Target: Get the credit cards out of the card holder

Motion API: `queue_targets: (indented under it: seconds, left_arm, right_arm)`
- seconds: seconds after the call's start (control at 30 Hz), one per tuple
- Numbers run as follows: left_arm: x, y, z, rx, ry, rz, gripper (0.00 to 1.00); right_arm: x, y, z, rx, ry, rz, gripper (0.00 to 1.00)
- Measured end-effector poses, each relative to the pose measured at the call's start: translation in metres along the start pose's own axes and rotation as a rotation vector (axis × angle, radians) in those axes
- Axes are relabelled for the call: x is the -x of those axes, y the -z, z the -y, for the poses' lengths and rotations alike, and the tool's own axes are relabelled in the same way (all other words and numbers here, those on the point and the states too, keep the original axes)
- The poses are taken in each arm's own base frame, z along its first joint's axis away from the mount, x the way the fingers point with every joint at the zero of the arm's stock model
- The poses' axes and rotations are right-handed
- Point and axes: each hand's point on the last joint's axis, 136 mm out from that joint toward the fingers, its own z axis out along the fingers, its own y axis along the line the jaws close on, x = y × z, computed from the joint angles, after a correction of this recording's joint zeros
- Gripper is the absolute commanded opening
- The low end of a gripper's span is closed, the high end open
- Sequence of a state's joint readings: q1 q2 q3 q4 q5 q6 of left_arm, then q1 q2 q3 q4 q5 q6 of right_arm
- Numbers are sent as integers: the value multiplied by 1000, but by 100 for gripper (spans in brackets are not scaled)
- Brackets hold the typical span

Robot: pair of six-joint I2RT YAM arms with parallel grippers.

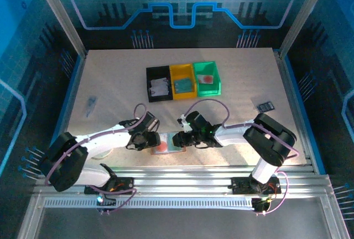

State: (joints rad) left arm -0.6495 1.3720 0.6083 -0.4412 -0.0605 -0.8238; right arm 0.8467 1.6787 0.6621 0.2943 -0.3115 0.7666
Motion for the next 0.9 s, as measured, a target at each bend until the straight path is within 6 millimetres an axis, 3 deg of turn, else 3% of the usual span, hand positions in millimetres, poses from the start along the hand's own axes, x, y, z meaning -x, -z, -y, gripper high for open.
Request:
queue_targets:
  seconds: [0.27,0.5,0.73,0.9]
  left_arm:
    - [0,-2,6,33,36,-25,50]
    - [4,-9,40,-33,9,29,48]
    - [6,-12,56,-71,4,62,47]
    - [7,-13,58,-78,27,64,46]
  right_arm:
    - [11,11,1,-7,5,40,24]
    - [11,22,5,-18,5,52,28]
    - [15,35,0,-19,13,82,32]
    - [13,36,8,-48,-14,76,33]
